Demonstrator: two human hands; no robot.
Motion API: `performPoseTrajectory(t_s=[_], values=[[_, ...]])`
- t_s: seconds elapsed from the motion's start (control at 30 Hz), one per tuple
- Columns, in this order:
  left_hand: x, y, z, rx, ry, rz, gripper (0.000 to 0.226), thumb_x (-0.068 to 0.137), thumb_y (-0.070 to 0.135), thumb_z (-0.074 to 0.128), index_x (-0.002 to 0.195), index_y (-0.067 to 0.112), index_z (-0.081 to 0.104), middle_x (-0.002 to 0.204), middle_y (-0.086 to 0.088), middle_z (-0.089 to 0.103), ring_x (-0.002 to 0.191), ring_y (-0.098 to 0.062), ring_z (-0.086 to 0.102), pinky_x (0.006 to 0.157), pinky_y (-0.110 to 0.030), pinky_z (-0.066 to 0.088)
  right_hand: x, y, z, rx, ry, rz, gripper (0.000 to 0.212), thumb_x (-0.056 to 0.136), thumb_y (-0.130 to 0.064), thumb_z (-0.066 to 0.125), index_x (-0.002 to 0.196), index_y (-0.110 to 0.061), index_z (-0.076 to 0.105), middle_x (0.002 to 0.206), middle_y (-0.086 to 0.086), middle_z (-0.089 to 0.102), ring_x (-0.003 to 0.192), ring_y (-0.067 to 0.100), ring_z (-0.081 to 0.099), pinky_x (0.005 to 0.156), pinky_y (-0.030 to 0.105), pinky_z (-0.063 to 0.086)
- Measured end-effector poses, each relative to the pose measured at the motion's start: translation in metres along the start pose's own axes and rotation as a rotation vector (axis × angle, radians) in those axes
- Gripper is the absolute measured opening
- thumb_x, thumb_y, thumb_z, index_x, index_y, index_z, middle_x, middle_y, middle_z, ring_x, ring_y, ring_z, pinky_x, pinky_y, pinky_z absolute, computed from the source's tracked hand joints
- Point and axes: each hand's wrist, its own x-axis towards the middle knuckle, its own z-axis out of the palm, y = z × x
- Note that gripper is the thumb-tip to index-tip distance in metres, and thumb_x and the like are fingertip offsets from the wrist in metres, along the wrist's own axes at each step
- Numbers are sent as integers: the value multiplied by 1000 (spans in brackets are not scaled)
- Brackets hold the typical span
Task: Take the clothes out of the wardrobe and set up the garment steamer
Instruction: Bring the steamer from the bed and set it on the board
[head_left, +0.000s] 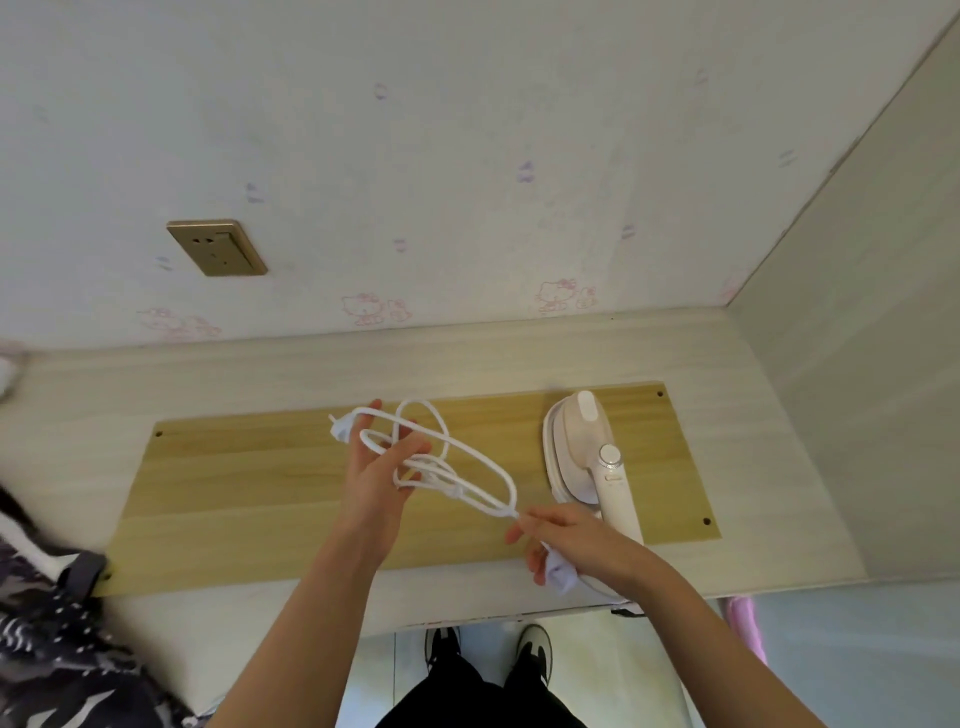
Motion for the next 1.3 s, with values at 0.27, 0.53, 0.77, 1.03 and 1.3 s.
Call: performPoseTrajectory(t_s=[0.27,0.53,0.77,1.03,1.3], values=[[-7,24,-15,302,-148,53,69,78,49,69,133,63,30,141,7,50,123,-24,53,105,-60,32,12,-26,5,151,116,-98,20,94,-4,50,105,-5,67,73,6,64,68,16,59,71,32,54],[-4,53,-35,555,-63,175,74,89,51,54,142,60,3,135,11,50,124,-15,50,99,-43,40,21,-33,5,302,128,-134,17,99,-17,48,97,-9,63,58,-4,32,50,10,32,52,24,42],[9,62,-42,43,73,204,51,98,27,51,144,31,30,116,0,70,113,-22,63,102,-47,44,34,-43,7,189,188,-42,17,95,-3,39,89,-5,55,65,4,50,51,13,42,55,28,48],[12,72,-40,-18,-66,137,42,97,3,46,134,23,47,76,-9,59,66,-29,64,70,-42,56,49,-66,9,85,173,73,36,99,-35,43,92,-5,61,50,0,35,42,13,33,52,29,41],[18,68,-54,167,-159,88,38,98,1,41,126,19,60,67,-2,39,54,-13,31,47,-23,30,67,-70,7,16,360,54,26,91,-32,60,77,-13,52,57,0,35,46,13,36,53,28,51]])
